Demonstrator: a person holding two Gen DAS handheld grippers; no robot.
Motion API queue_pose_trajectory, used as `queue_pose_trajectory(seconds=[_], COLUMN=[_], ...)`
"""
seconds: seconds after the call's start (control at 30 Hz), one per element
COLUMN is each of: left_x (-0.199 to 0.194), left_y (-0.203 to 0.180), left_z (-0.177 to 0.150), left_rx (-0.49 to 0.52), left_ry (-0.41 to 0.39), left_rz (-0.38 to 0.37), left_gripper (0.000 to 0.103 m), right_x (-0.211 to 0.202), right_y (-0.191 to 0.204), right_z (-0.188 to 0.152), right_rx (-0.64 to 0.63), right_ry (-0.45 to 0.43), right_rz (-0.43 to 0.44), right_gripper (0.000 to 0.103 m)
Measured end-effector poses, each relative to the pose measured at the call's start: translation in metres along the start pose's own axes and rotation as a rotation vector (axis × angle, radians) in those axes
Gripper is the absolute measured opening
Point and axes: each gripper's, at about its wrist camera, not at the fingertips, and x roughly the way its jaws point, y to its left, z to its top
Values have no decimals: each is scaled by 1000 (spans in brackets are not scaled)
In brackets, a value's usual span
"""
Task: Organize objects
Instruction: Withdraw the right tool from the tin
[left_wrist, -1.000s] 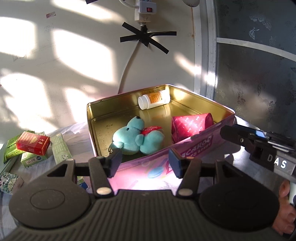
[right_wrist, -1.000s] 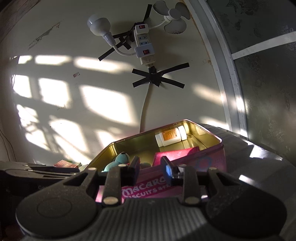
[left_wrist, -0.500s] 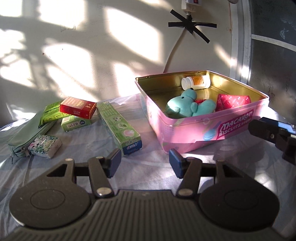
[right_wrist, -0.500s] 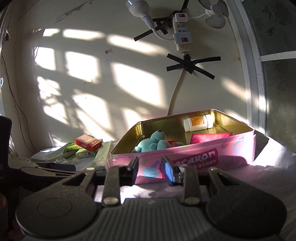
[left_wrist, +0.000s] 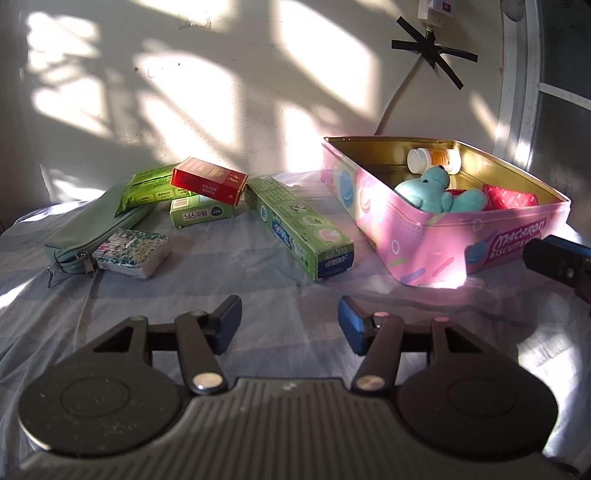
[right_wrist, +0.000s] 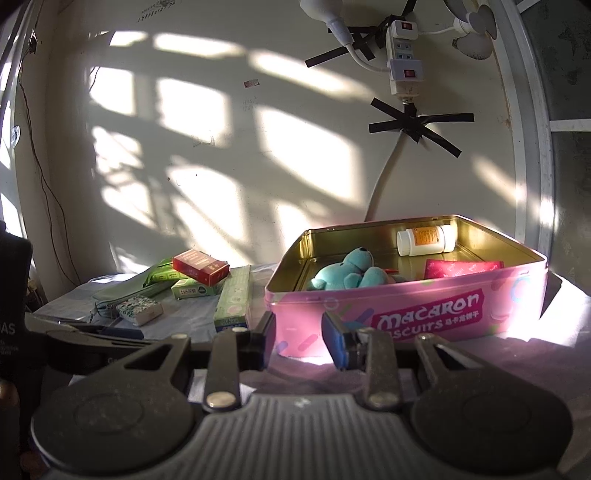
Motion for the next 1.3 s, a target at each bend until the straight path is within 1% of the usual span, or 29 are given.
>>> queue_pose_trajectory(seconds=[0.17,0.3,0.37,0.4,0.6,0.97,1.2,1.3], left_x=[-6,-13,-16,-18,-24,-23,-21,-21], left_y=[-3,-6,-8,-9,-11,-14,-15,-17], left_z=[-2,-2,-1,-1,-1,-3,-3,-4], left_rx=[7,20,30,32,41,48,54,59], left_ry=[-18,-39,-52,-57,-76,-73,-67,-66], left_rz=[-26,-44,-47,-49,-67,-81,-83,-86], left_gripper=[61,62,63,66,66,66,67,67], right_x=[-6,-8,-8,-8,-9,-10,-9,-9], right_y=[-8,-14,-15,-14,-10,-11,-12,-13], right_z=[1,1,1,1,2,2,1,1], right_rx=[54,86,90,89,81,90,91,92], right_ry=[-31,-42,-43,-42,-48,-56,-56,-59], right_rz=[-67,-89,-92,-92,-91,-97,-97,-101], right_gripper=[35,36,36,36,38,41,46,46])
